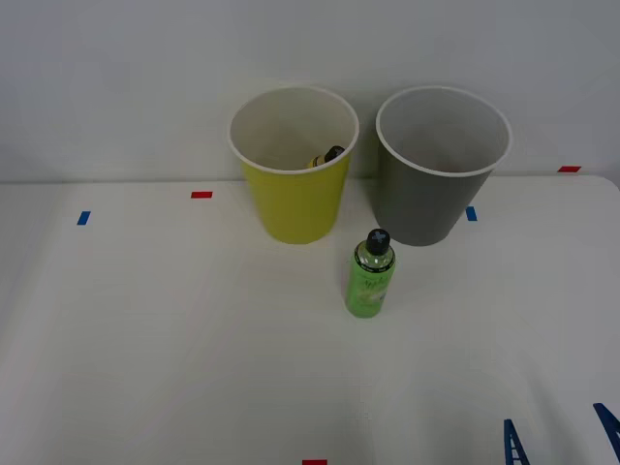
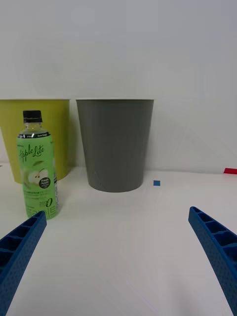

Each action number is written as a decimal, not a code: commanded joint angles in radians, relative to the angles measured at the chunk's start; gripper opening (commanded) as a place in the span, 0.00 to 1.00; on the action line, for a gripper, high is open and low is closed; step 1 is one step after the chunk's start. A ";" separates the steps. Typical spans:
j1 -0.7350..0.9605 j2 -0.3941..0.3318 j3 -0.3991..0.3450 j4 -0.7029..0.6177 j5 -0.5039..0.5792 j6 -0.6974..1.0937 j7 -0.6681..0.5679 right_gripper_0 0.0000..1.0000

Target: Put cans in the gray bin, plastic bottles in the light green bin

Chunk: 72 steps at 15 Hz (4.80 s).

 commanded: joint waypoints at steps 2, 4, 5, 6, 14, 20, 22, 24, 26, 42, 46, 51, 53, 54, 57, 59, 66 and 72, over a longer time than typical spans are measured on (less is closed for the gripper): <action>0.016 0.001 0.031 0.001 -0.138 0.027 0.016 1.00; 0.022 0.001 0.092 0.054 -0.227 0.033 0.058 1.00; 0.019 0.001 0.118 0.082 -0.279 0.027 0.135 1.00; 0.021 0.001 0.143 0.090 -0.307 0.025 0.208 1.00; 0.016 -0.009 0.244 0.071 -0.327 0.027 0.219 1.00; 0.016 -0.078 0.236 0.030 -0.310 0.039 0.208 1.00; 0.016 -0.078 0.238 0.030 -0.310 0.041 0.208 1.00; 0.016 -0.076 0.238 0.022 -0.309 0.039 0.208 1.00; 0.016 -0.073 0.239 0.022 -0.304 0.039 0.208 1.00; 0.016 -0.073 0.229 0.001 -0.287 0.037 0.228 1.00; 0.016 -0.073 0.229 0.001 -0.287 0.037 0.228 1.00; 0.016 -0.073 0.229 0.001 -0.287 0.037 0.228 1.00; 0.016 -0.073 0.229 0.001 -0.287 0.037 0.228 1.00; 0.016 -0.073 0.229 0.001 -0.287 0.037 0.228 1.00; 0.016 -0.073 0.229 0.001 -0.287 0.037 0.228 1.00; 0.016 -0.073 0.229 0.001 -0.287 0.037 0.228 1.00; 0.016 -0.073 0.229 0.001 -0.287 0.037 0.228 1.00; 0.016 -0.073 0.229 0.001 -0.287 0.037 0.228 1.00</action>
